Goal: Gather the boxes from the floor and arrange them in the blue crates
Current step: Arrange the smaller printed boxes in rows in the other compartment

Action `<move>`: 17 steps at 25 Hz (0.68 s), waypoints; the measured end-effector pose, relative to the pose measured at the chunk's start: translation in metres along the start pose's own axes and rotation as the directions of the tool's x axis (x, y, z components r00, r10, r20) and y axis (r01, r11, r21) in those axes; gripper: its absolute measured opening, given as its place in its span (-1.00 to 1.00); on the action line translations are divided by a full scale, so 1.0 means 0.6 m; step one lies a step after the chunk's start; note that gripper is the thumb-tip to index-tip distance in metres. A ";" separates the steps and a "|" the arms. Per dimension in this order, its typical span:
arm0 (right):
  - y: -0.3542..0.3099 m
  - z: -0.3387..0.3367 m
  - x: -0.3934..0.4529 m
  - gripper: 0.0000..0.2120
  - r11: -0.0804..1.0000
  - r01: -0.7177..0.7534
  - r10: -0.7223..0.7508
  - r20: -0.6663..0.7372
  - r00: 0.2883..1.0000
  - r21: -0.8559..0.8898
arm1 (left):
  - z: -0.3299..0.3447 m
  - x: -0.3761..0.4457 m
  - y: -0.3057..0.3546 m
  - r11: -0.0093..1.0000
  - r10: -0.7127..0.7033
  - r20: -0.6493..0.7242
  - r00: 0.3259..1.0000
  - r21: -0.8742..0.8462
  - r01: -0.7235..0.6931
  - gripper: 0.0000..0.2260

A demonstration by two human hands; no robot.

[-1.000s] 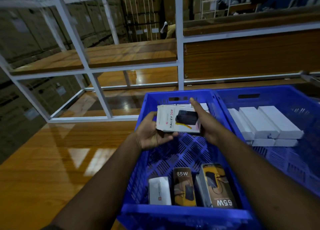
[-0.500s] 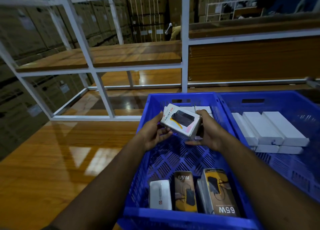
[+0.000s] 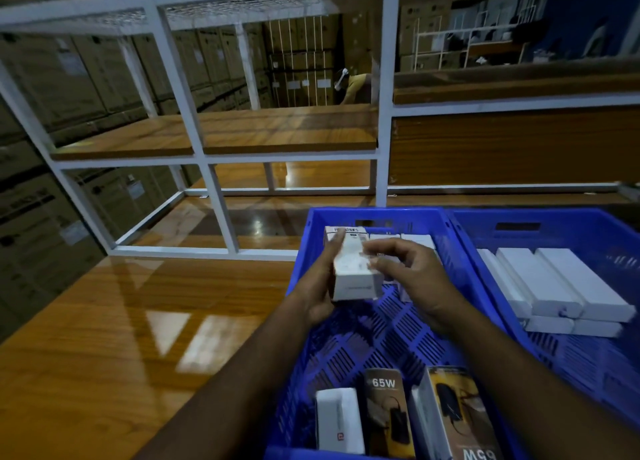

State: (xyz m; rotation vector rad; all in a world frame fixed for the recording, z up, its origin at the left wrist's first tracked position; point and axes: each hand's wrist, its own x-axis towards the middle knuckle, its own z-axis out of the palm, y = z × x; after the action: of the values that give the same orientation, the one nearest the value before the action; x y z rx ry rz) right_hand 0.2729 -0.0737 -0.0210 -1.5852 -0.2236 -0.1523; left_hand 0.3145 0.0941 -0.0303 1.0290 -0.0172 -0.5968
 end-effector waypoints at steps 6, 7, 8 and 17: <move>0.007 -0.005 0.006 -0.74 0.985 -0.127 0.143 -0.134 0.981 0.119 | 0.005 0.000 -0.001 0.993 0.020 -0.072 0.997 -0.117 -0.028 -0.57; 0.006 -0.004 0.005 -0.74 0.980 -0.144 0.160 -0.112 0.981 0.134 | 0.006 -0.001 -0.001 0.991 0.007 -0.058 0.998 -0.132 -0.015 -0.57; 0.005 -0.004 0.003 -0.73 0.977 -0.148 0.164 -0.098 0.982 0.152 | 0.008 -0.004 -0.002 0.991 -0.013 -0.048 0.999 -0.133 0.007 -0.57; 0.001 -0.007 0.007 -0.80 0.964 -0.139 0.180 -0.176 0.968 0.227 | 0.000 0.002 -0.011 0.962 -0.267 0.102 0.958 -0.026 0.271 -0.48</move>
State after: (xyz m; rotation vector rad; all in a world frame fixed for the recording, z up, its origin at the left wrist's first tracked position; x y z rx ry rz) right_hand 0.2773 -0.0778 -0.0203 -1.3580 0.0419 -0.1515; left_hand 0.3122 0.0910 -0.0361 0.9699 0.0491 -0.8921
